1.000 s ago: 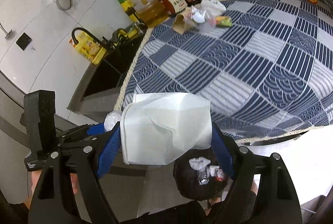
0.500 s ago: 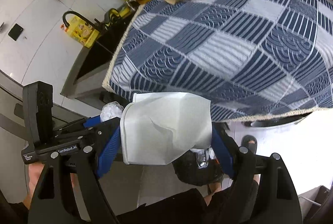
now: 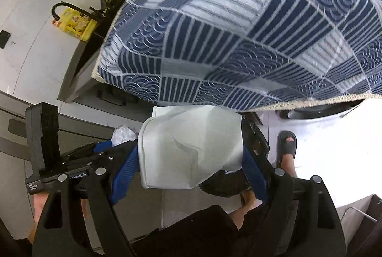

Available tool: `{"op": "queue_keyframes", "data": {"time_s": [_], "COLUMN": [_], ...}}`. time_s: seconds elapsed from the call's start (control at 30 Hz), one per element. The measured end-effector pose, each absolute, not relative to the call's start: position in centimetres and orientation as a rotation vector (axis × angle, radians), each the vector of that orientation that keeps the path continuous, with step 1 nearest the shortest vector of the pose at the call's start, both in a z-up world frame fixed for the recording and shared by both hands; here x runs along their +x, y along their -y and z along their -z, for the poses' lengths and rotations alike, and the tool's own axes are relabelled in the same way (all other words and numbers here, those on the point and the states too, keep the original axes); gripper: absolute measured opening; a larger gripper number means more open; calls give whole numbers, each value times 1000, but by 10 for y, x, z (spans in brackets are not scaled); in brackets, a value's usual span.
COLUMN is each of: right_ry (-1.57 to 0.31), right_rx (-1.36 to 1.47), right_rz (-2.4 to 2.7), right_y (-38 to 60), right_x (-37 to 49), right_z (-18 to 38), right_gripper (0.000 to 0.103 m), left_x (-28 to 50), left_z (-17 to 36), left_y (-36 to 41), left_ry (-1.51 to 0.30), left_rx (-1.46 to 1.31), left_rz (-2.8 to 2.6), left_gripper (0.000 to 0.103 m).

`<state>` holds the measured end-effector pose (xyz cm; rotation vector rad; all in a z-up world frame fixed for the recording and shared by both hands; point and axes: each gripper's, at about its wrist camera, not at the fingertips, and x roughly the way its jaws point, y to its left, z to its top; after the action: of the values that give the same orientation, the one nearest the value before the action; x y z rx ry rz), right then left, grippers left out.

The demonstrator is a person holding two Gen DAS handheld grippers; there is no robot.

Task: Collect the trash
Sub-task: 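Lower both held items down over the bin opening, then open both tools to drop the clear bag and tissue into the bin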

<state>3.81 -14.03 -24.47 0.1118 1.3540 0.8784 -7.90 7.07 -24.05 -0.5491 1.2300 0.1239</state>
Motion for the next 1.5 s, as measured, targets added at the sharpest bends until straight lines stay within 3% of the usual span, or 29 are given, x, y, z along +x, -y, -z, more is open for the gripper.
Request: {"op": "queue_keyframes", "data": {"time_s": [1.0, 1.5], "right_ry": [-1624, -1648], "right_rx": [100, 96], "right_rz": [-814, -796], "right_y": [125, 109], "right_x": [47, 61], "right_z": [395, 425], "right_gripper": [80, 81], "left_x": [-70, -59], "left_z": [384, 420], "left_y": [-59, -61], "left_ry": [-1494, -1551], "left_rx": [-646, -671], "left_rz": [-152, -158], "left_gripper": [53, 55]}}
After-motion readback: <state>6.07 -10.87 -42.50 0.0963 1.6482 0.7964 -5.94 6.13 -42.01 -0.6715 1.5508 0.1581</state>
